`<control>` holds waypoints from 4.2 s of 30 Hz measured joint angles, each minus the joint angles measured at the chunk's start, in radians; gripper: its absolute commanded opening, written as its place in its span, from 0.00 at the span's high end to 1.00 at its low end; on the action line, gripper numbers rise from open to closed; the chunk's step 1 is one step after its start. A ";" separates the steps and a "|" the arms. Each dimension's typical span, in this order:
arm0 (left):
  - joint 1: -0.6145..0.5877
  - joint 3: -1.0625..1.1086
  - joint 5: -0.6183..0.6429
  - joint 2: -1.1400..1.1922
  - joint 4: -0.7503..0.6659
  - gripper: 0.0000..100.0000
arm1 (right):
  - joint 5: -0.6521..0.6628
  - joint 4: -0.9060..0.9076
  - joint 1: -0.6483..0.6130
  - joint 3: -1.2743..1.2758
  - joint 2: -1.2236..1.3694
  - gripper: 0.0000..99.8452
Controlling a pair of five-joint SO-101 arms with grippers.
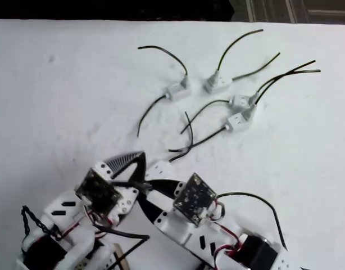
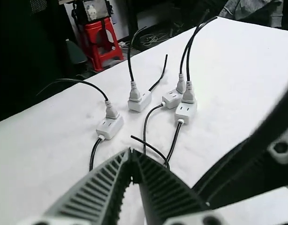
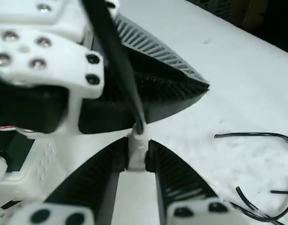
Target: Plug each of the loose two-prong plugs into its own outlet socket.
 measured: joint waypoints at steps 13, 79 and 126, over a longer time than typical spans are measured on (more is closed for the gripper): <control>-0.138 0.002 -0.097 0.000 0.066 0.98 | 0.000 0.000 0.097 0.000 0.160 0.98; -0.996 0.402 -0.189 0.012 0.066 0.98 | 0.009 -0.557 0.184 0.106 0.991 0.98; -0.996 0.420 -0.233 0.012 0.066 0.97 | 0.175 -0.675 0.569 -0.414 1.567 0.76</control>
